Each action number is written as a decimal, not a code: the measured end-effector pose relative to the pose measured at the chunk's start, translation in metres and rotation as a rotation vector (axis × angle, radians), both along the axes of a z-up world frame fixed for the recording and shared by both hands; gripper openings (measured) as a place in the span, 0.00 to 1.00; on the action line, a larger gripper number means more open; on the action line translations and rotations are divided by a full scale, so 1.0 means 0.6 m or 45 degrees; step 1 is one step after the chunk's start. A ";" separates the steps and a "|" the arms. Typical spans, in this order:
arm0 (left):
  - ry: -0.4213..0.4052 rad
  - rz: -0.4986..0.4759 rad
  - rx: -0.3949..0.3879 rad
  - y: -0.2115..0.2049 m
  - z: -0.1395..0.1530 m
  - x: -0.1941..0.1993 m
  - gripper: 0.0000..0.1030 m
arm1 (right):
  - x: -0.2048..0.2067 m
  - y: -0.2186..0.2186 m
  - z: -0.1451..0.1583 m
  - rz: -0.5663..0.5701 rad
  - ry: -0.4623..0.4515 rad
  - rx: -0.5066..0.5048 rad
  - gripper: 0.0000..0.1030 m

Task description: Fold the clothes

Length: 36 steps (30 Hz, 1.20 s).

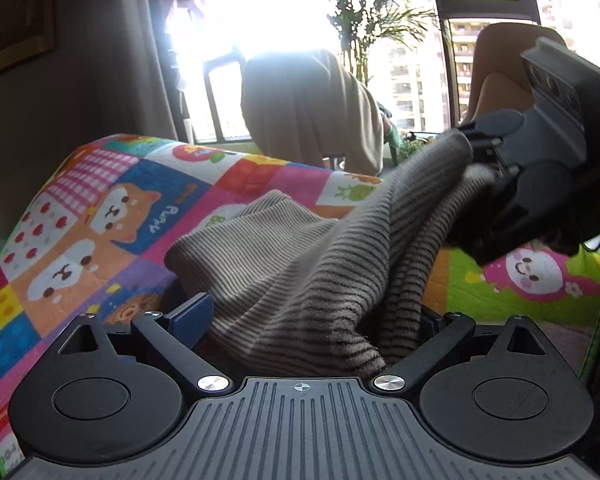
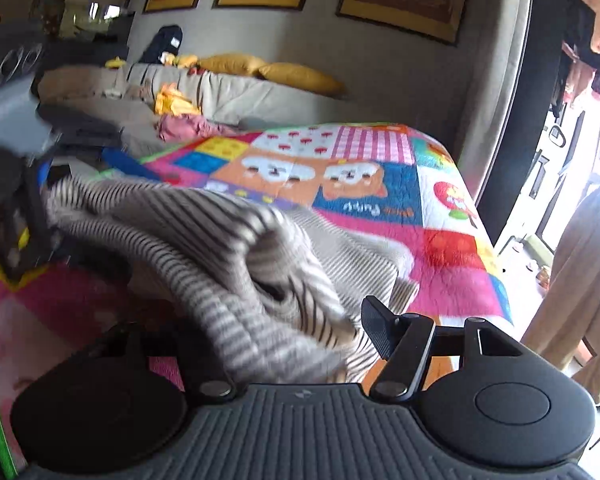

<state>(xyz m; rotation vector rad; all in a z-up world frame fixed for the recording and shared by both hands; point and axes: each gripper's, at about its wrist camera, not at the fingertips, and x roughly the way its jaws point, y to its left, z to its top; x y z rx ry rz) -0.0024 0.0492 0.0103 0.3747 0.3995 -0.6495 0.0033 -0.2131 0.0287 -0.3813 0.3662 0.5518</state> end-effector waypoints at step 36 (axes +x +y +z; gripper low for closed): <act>-0.014 -0.181 -0.085 -0.022 0.054 -0.058 0.48 | -0.093 -0.012 0.070 0.292 0.114 -0.065 0.35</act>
